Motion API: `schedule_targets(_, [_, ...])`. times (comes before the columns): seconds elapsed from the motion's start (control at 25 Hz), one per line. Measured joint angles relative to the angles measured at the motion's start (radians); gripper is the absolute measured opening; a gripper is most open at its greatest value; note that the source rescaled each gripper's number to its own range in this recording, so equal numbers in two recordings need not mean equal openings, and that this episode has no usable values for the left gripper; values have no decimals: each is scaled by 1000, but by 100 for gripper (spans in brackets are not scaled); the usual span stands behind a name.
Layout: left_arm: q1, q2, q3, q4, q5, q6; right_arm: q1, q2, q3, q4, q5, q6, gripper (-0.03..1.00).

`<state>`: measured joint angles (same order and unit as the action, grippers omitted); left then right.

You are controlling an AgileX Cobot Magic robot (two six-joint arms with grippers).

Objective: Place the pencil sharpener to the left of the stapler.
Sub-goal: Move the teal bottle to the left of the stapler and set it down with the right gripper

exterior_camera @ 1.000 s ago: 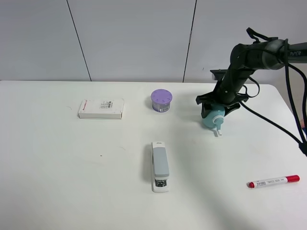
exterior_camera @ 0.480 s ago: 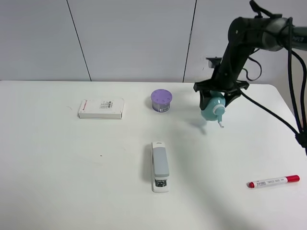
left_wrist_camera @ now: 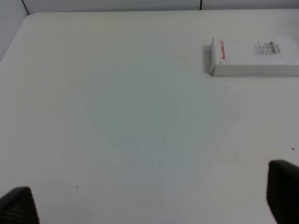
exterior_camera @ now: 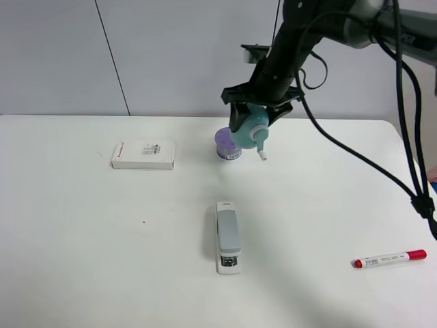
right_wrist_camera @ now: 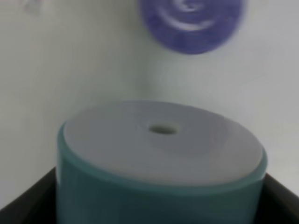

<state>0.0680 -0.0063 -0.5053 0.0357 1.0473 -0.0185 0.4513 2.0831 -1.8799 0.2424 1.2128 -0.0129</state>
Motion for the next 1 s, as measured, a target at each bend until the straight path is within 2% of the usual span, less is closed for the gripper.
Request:
schedule_targets(0.32, [0,0,0,0,0,0,216,2,0,4,7,-1,1])
schedule_targets(0.6, [0,0,0,0,0,0,318,25,0,-7,7,-19,1])
schedule_targets(0.84, [0,0,0,0,0,0,398,94,0,-18,7,-206,1])
schedule_targets(1.0, [0,0,0,0,0,0,412,125,0,-24,8,-334,1])
